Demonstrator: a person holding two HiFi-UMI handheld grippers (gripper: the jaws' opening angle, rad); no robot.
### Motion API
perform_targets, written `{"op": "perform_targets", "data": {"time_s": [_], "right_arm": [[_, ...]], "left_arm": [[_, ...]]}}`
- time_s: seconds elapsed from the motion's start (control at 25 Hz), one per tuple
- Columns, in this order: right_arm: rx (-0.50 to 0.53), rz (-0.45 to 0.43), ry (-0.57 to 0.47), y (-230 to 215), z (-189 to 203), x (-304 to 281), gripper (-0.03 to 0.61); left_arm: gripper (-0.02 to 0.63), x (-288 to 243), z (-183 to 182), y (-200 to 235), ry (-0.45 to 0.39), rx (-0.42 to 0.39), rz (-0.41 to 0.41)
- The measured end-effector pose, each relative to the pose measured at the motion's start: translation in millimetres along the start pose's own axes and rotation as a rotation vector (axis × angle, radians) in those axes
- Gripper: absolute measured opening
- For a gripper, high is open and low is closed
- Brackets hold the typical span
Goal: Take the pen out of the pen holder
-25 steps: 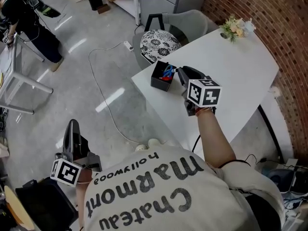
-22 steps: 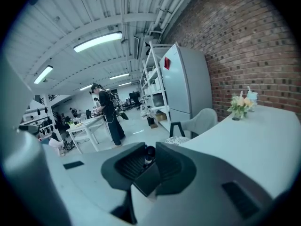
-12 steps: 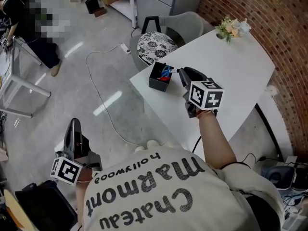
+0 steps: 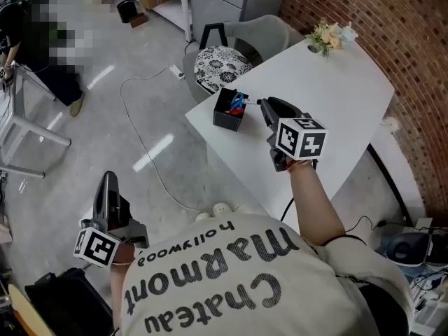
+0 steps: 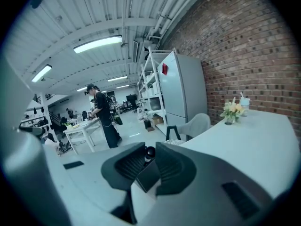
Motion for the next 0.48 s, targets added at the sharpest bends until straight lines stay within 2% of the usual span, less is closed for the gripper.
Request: {"op": "perform_targets", "data": {"time_s": [0.48], "right_arm": [[-0.042, 0.021, -0.039, -3, 0, 20, 0.072]], "left_arm": [[0.001, -4, 6, 1, 0.030, 0.019, 0.036]]}}
Point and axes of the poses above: the fingertips, and each gripper's own axes: x backward along the fingers, y to its left, z out of its underside, the point moved 1 cm from there along x, backward along the fingers
